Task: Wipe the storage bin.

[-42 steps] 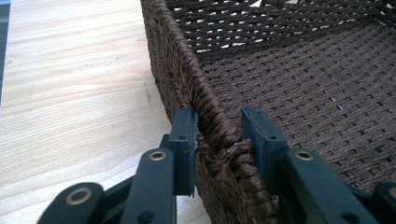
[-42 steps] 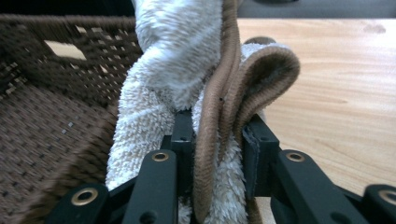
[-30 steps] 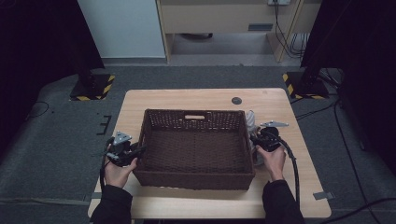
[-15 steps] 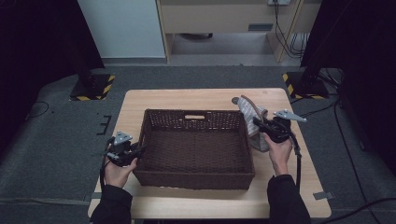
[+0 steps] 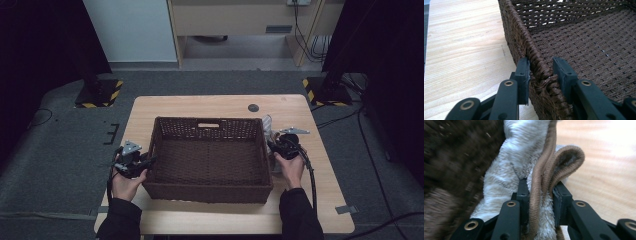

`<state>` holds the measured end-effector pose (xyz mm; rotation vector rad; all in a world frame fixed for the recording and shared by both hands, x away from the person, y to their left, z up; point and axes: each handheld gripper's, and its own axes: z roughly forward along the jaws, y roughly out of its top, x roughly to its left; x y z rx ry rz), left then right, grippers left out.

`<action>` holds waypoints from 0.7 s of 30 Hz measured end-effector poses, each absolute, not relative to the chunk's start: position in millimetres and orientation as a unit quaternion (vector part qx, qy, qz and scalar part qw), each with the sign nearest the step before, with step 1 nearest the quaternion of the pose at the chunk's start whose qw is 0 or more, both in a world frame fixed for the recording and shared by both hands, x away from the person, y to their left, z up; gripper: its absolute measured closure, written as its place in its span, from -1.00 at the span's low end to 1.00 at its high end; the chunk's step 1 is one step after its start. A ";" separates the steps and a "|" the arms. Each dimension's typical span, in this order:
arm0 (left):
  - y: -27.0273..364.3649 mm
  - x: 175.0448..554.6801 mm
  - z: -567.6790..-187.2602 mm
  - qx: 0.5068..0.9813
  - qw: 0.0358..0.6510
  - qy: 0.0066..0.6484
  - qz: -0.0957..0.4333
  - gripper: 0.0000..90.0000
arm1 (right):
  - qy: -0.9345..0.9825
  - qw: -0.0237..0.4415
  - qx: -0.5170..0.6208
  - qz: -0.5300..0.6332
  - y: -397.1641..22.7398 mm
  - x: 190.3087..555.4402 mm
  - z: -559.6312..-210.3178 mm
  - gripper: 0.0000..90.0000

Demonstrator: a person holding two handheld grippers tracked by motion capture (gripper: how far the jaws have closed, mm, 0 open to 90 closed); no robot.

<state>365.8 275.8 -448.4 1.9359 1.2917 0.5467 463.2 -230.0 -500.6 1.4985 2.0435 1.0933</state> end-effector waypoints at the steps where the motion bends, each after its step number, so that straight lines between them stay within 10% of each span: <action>1: 275.9 365.8 -448.5 0.753 0.367 0.503 0.213 0.46 | 0.726 0.191 0.529 0.396 -231.9 461.1 -494.2 0.59; 11: 276.0 365.2 -448.7 0.749 0.369 0.508 0.213 0.46 | 0.702 0.188 0.464 0.506 -253.0 413.4 -429.3 0.59; 21: 275.9 365.3 -448.6 0.748 0.369 0.509 0.212 0.46 | 0.731 0.168 0.461 0.474 -239.7 403.5 -459.7 0.59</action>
